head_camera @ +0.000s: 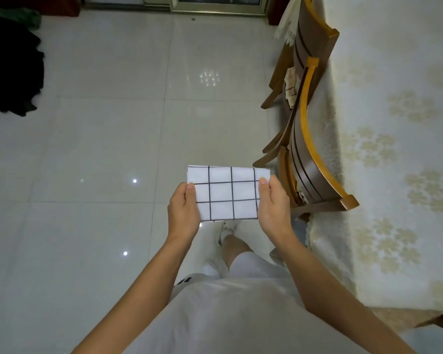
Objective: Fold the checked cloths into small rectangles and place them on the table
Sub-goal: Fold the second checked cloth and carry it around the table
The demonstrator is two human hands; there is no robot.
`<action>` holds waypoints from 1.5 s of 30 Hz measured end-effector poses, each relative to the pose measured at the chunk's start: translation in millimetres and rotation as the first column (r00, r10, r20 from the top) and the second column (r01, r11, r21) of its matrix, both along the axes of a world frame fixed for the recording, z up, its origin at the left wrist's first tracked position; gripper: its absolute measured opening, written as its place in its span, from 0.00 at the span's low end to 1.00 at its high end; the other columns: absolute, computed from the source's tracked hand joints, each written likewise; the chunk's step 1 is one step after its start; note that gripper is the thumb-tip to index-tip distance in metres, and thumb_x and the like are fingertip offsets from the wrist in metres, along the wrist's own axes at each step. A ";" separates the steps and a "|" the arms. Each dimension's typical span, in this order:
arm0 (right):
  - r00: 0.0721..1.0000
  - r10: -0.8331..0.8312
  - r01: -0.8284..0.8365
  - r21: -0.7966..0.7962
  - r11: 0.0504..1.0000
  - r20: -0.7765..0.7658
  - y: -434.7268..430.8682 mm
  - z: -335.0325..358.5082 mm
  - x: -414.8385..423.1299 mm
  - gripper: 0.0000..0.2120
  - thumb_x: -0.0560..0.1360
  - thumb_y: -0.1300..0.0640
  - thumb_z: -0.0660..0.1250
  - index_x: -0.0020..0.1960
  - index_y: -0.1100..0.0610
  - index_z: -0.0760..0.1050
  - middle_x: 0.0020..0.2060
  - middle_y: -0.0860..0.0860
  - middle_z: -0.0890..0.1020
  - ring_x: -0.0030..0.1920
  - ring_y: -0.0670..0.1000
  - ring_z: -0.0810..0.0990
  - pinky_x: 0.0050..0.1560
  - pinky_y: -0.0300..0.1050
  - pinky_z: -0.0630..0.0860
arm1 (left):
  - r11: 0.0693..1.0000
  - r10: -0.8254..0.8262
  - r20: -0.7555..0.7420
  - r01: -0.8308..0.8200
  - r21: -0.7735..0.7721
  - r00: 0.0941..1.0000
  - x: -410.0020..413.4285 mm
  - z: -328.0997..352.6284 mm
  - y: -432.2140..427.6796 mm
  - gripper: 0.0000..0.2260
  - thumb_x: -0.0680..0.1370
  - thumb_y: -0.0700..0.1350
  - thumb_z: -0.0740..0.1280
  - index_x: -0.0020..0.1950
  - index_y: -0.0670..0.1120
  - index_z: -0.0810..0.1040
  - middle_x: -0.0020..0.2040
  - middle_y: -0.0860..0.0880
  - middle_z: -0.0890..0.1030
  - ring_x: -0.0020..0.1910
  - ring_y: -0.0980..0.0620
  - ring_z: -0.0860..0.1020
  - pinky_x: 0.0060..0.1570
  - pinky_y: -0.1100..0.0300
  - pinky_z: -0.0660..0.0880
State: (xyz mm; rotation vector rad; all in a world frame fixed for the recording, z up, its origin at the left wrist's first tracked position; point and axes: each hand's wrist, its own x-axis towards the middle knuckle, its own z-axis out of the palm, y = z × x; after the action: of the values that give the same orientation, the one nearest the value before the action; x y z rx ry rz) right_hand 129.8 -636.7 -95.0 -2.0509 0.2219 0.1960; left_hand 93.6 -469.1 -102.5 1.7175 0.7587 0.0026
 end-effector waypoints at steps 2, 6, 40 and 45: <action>1.000 -0.008 0.008 0.000 1.000 -0.016 5.3 -2.3 21.5 0.16 0.85 0.51 0.52 0.50 0.62 0.71 0.42 0.61 0.80 0.44 0.60 0.78 0.45 0.58 0.76 | 1.000 -0.009 0.001 0.009 0.004 1.000 23.7 -1.9 6.6 0.15 0.85 0.47 0.55 0.39 0.44 0.65 0.36 0.51 0.67 0.35 0.54 0.64 0.35 0.60 0.63; 0.999 -0.033 0.033 -0.009 0.999 -0.037 12.6 -9.8 79.1 0.17 0.85 0.50 0.52 0.51 0.61 0.71 0.45 0.61 0.79 0.44 0.58 0.78 0.46 0.56 0.77 | 1.000 -0.028 -0.010 0.028 0.014 1.000 85.0 -4.4 14.1 0.15 0.85 0.47 0.55 0.40 0.43 0.65 0.36 0.49 0.68 0.36 0.53 0.64 0.36 0.58 0.63; 0.972 -0.236 0.236 0.011 0.972 -0.007 88.0 -24.7 549.7 0.15 0.85 0.53 0.55 0.40 0.56 0.64 0.29 0.48 0.65 0.28 0.43 0.62 0.30 0.42 0.62 | 0.979 -0.203 -0.030 0.203 -0.011 0.979 594.3 -9.8 91.3 0.16 0.85 0.45 0.57 0.37 0.45 0.64 0.33 0.50 0.64 0.27 0.62 0.63 0.29 0.69 0.62; 0.953 -0.303 0.302 0.038 0.953 0.018 117.2 -10.7 624.7 0.15 0.85 0.54 0.55 0.39 0.56 0.64 0.29 0.48 0.66 0.29 0.43 0.64 0.32 0.43 0.63 | 0.968 -0.248 -0.011 0.247 -0.045 0.969 677.7 3.5 118.7 0.17 0.85 0.44 0.57 0.35 0.47 0.63 0.31 0.53 0.63 0.26 0.62 0.63 0.28 0.70 0.61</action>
State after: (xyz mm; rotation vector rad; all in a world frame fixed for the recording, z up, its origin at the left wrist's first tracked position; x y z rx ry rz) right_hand 754.6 -519.5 -105.7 -1.9548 0.5106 -0.0142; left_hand 771.3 -350.4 -98.9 1.7627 0.5475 -0.1988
